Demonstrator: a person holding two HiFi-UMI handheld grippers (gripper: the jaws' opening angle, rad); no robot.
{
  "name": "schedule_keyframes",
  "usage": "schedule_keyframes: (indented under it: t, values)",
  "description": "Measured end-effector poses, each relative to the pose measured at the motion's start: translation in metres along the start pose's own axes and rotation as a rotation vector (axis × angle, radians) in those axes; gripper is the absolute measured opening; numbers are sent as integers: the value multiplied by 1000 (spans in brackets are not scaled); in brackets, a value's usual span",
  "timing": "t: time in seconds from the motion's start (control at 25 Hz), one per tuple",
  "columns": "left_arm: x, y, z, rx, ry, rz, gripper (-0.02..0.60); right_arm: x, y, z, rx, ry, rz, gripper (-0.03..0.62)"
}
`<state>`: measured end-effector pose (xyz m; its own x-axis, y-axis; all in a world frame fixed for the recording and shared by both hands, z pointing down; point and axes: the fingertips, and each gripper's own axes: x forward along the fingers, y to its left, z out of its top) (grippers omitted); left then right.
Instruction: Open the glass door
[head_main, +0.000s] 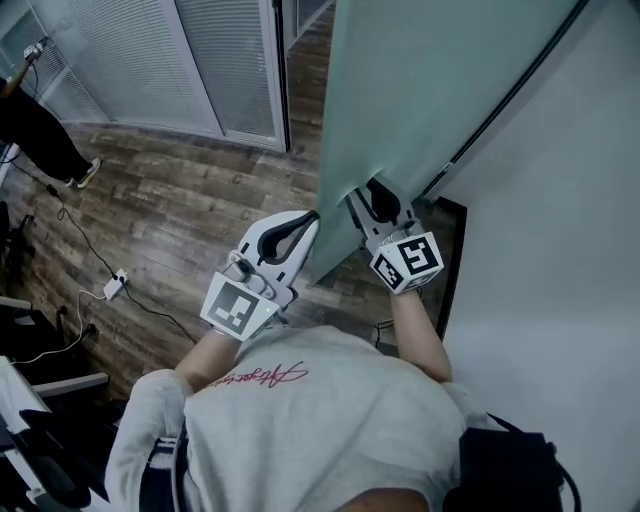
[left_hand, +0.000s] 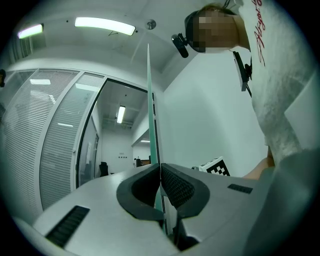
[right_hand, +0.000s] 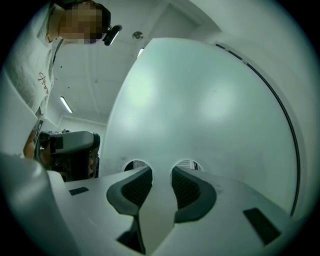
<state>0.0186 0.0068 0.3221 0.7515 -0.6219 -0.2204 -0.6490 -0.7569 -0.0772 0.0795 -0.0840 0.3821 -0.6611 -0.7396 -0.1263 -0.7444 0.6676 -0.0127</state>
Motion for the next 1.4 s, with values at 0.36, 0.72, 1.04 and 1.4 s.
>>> schedule_keyframes:
  t: [0.36,0.72,1.04,1.4]
  values:
    - [-3,-70,-13,40,27,-60,18,-65,8,8,-1,0,57,133]
    - [8,-120,-21,27,36,-84,18,-128,-4,15,4,-25,105,133]
    - [30,-155,-2,19,-17,-160,18,-179,-6,22,5,-34,124,133]
    - [58,-202,-11,-32,-2,-331,18,-233,-13,33,-2,-23,134,133]
